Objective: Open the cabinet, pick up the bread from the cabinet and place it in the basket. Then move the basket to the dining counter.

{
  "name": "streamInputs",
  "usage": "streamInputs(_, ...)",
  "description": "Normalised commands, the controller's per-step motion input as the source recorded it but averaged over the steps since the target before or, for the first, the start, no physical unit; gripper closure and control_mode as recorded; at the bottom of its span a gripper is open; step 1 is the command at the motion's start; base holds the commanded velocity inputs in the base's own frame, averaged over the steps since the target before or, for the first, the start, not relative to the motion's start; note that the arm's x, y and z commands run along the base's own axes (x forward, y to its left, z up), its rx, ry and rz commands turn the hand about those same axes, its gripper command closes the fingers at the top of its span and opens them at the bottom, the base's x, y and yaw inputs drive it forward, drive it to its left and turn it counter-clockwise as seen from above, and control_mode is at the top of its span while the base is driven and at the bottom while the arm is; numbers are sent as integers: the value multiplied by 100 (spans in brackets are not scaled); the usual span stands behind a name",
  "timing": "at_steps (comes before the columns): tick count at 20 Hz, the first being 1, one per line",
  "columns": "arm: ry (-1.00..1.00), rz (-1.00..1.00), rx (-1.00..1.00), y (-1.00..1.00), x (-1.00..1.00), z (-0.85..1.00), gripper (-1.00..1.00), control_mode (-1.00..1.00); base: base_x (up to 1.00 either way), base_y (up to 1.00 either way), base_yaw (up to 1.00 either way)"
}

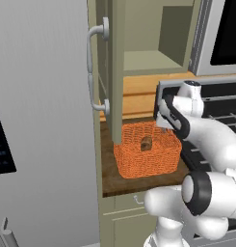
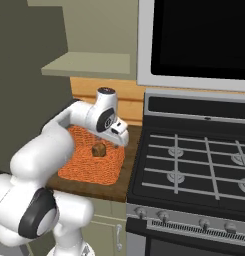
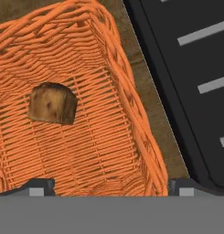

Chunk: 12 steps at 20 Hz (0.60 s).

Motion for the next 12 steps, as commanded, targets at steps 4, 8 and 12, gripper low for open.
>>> streamInputs(4,-5,11,0,-27,30,0,-100,-100,0,0,0)
streamInputs(8,0,0,-3,-29,23,0,-100,-100,0,0,0)
streamInputs(12,0,3,0,-28,10,-16,-100,-100,0,0,0)
